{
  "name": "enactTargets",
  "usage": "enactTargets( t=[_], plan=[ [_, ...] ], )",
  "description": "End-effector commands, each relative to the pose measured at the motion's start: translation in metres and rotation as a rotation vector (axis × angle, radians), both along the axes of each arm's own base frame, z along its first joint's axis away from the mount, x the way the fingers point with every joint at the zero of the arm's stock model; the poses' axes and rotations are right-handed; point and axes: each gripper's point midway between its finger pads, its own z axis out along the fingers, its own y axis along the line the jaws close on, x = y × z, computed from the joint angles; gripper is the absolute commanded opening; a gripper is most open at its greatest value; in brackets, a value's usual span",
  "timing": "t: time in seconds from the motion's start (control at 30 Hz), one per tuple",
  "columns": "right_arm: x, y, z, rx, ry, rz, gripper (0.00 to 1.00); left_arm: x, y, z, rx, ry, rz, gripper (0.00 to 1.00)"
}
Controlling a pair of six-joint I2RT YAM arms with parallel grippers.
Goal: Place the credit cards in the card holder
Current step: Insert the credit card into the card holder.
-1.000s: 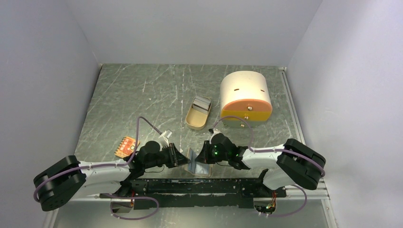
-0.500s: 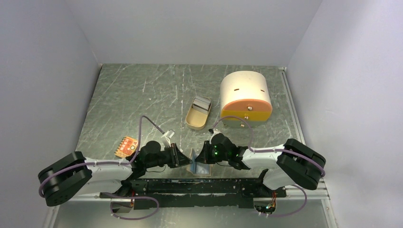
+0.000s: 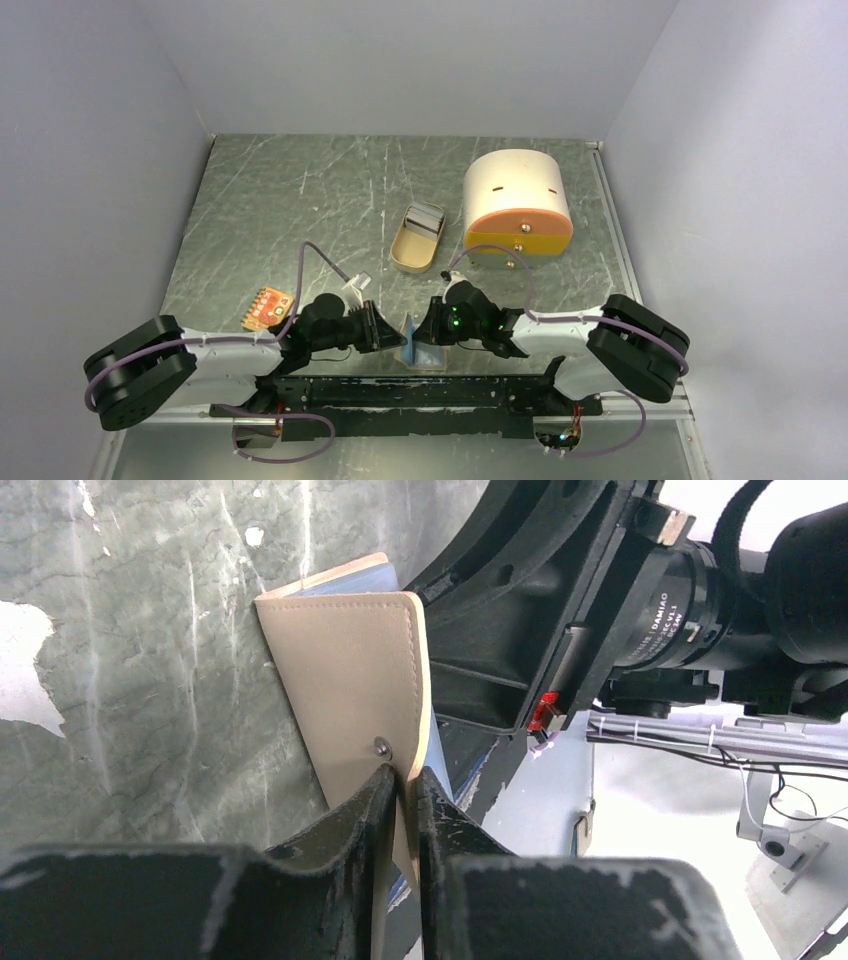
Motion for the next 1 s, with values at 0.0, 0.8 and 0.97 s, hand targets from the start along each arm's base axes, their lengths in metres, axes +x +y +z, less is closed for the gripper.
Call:
enactTargets(
  t=[0.0, 0.8, 0.97],
  plan=[
    [-0.003, -0.016, -0.014, -0.069, -0.004, -0.014, 0.21, 0.004, 0.002, -0.010, 0.078, 0.018, 0.025, 0.19],
    [0.000, -0.024, -0.011, -0.100, -0.033, -0.030, 0.26, 0.013, 0.011, -0.031, 0.318, 0.065, 0.105, 0.19],
    [0.001, -0.027, -0.003, -0.095, -0.042, -0.050, 0.34, 0.011, 0.006, -0.032, 0.319, 0.067, 0.084, 0.20]
  ],
)
